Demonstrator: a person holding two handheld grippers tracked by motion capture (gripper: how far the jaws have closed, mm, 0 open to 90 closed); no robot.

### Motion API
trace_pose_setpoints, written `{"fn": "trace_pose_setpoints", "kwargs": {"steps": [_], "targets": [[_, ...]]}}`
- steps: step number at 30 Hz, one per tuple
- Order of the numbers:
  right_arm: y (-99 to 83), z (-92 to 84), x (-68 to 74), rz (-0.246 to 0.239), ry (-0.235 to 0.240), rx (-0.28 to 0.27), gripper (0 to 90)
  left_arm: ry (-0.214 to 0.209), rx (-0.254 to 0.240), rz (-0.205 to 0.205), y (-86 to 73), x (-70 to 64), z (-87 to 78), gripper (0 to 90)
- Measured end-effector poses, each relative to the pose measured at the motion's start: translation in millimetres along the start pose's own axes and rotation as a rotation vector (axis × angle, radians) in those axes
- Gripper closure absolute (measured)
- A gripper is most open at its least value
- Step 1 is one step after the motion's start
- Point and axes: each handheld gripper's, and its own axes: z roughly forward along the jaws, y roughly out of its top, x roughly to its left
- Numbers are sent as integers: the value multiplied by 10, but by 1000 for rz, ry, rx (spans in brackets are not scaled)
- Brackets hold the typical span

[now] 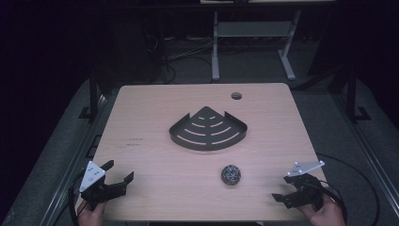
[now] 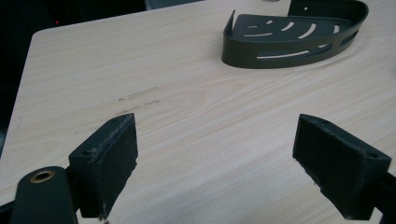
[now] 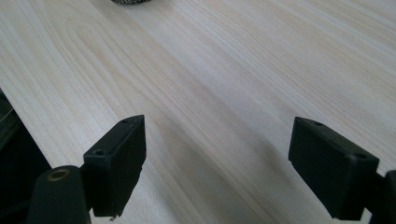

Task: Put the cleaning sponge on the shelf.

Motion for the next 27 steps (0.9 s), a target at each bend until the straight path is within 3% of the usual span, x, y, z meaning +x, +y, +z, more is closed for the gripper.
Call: {"fn": "trace_pose_setpoints", "kwargs": {"steps": [7, 16, 27], "targets": [[76, 45, 26, -24, 22, 8, 187, 5, -2, -5, -23, 0, -35, 133], [255, 68, 171, -98, 26, 36, 183, 3, -13, -12, -20, -4, -48, 132], [404, 112, 275, -139, 45, 66, 180, 4, -17, -9, -18, -14, -55, 132]]}}
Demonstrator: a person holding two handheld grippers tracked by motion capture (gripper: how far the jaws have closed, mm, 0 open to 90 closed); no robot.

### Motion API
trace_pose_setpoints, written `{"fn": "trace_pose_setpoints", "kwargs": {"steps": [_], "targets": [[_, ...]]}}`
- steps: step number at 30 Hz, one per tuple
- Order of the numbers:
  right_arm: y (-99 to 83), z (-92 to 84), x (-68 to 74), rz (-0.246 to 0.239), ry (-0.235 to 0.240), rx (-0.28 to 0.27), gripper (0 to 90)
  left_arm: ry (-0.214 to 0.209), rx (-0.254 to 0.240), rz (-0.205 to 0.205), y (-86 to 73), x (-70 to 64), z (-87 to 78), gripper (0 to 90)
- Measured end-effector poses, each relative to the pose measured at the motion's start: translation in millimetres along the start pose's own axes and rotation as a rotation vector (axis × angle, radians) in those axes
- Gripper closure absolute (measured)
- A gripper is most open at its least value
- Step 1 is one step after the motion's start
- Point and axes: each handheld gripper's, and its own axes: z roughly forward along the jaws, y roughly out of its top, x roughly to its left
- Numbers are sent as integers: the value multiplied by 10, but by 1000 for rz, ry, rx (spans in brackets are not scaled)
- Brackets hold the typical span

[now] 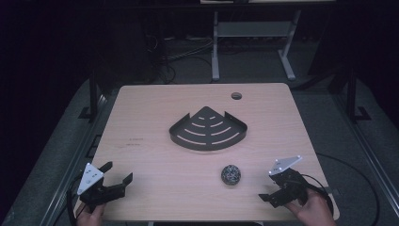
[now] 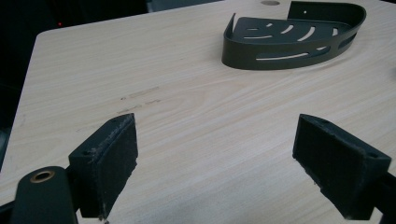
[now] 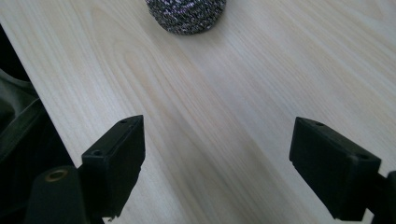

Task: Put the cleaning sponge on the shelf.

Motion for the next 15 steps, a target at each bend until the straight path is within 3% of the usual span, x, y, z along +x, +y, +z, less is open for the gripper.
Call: {"fn": "trace_pose_setpoints", "kwargs": {"steps": [15], "targets": [[237, 59, 71, -73, 10, 41, 179, 2, -1, -1, 0, 6, -4, 132]]}}
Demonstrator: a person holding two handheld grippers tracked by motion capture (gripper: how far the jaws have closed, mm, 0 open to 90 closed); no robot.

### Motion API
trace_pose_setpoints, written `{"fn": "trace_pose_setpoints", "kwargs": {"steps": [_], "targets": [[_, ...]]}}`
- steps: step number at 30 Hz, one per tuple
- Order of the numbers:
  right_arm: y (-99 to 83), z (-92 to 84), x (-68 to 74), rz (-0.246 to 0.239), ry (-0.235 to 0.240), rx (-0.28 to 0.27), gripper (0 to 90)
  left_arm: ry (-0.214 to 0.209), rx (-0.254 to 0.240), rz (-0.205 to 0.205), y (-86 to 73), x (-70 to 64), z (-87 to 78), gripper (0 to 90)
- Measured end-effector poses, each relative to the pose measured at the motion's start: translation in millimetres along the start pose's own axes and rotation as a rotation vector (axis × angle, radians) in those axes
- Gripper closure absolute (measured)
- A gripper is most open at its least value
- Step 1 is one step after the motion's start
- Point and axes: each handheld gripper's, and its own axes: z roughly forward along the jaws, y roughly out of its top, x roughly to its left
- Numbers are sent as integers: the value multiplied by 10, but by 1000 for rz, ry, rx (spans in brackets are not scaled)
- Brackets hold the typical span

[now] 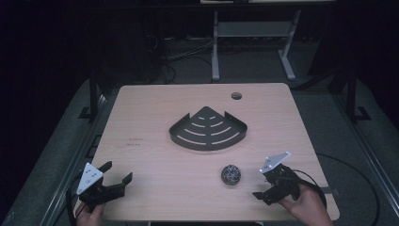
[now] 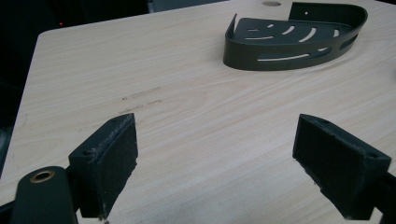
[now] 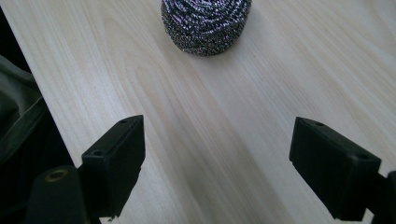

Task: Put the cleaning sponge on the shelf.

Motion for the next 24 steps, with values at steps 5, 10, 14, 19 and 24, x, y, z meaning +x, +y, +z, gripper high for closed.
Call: {"fn": "trace_pose_setpoints", "kwargs": {"steps": [5, 10, 14, 19, 24], "targets": [[70, 35, 18, -22, 4, 12, 176, 0, -6, -9, 4, 5, 0, 132], [161, 93, 37, -37, 15, 18, 176, -2, -4, -8, 5, 10, 4, 133], [235, 127, 50, -59, 19, 26, 176, -1, -7, -8, 7, 13, -1, 132], [316, 159, 60, -76, 23, 34, 174, 2, -10, -12, 6, 15, -5, 133], [396, 181, 85, -91, 29, 36, 173, 0, -6, -11, 8, 14, 2, 133]]}}
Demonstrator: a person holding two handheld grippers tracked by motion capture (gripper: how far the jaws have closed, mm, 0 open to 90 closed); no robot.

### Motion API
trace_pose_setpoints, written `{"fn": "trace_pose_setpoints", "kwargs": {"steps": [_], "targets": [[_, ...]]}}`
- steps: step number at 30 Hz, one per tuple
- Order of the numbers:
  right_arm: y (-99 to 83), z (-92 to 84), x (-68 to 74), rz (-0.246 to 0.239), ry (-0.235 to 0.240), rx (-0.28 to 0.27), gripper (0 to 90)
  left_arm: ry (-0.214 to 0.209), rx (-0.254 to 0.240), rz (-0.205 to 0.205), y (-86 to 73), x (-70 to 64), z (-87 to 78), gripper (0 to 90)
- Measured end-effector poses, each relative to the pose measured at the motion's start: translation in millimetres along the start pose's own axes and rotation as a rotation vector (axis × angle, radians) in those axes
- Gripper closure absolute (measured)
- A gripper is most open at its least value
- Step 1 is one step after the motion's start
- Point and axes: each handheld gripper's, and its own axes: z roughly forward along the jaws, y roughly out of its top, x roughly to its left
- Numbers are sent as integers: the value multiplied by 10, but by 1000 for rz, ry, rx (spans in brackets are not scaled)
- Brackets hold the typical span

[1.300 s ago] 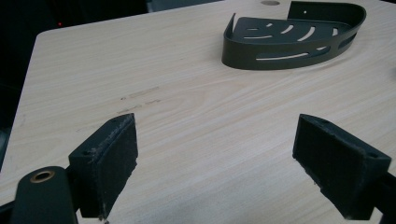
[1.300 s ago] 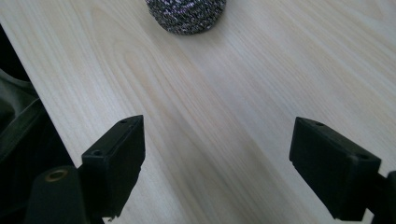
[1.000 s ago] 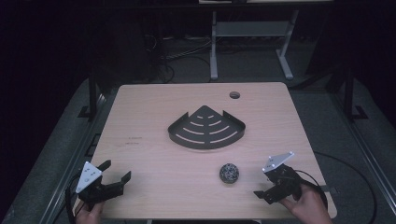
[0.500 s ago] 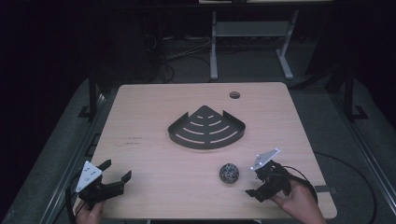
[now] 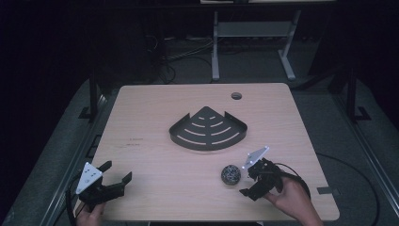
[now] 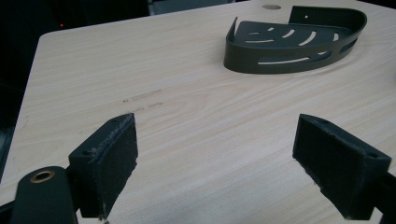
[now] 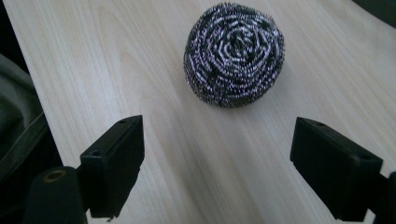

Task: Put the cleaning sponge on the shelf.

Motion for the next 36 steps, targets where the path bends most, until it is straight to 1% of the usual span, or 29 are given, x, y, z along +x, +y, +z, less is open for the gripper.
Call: {"fn": "trace_pose_setpoints", "kwargs": {"steps": [4, 7, 9, 16, 18, 20, 31, 36], "targets": [[76, 24, 0, -13, 8, 5, 170, 3, -3, 6, 2, -2, -3, 132], [136, 61, -8, -26, 10, 18, 164, 1, -2, 0, 1, 6, 2, 133], [168, 83, -15, -22, 17, 22, 163, 0, -4, -5, -2, 9, -1, 132], [298, 174, -62, -27, 24, 60, 163, -2, -2, 5, 5, 4, -2, 133], [327, 191, -71, -32, 25, 62, 164, -3, -2, 4, 6, -4, 0, 132], [363, 221, -96, -24, 30, 71, 164, -6, -3, 5, 5, -5, 1, 132], [488, 369, -140, -36, 40, 113, 169, -7, -3, 2, 8, -5, 2, 133], [523, 435, -142, -44, 48, 136, 188, -7, -4, 3, 10, -14, 5, 133]]}}
